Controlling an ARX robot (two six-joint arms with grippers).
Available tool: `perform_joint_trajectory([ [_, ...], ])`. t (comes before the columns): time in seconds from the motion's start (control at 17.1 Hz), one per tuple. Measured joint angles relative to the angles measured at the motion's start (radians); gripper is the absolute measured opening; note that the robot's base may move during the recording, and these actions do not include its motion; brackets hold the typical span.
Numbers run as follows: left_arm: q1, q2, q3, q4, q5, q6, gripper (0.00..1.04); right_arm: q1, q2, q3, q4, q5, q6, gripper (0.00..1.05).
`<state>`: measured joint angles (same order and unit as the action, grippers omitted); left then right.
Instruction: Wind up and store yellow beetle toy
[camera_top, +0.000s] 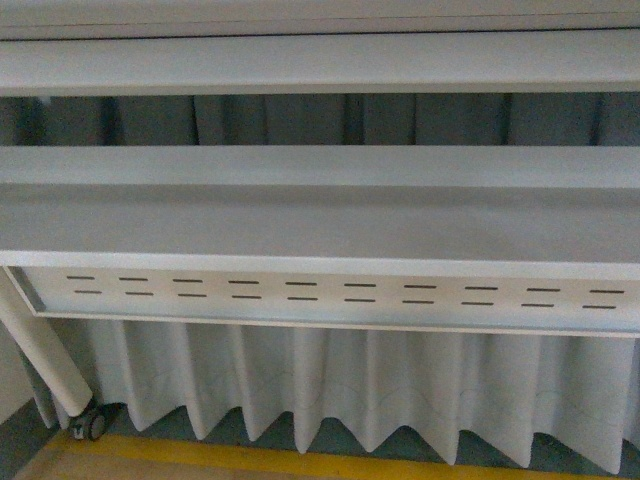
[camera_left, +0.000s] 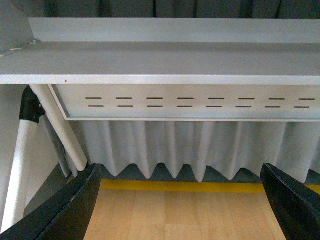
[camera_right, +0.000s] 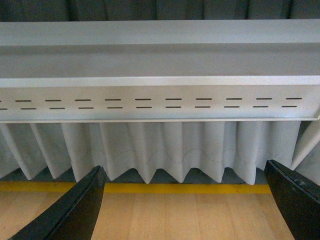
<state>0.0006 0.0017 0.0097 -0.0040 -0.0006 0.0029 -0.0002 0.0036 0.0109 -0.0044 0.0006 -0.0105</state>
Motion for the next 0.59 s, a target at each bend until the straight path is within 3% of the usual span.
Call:
perform_joint_trajectory([
  [0.59, 0.000, 0.000, 0.000, 0.000, 0.000, 0.000, 0.98, 0.000, 0.000, 0.000, 0.000, 0.000, 0.000, 0.98],
])
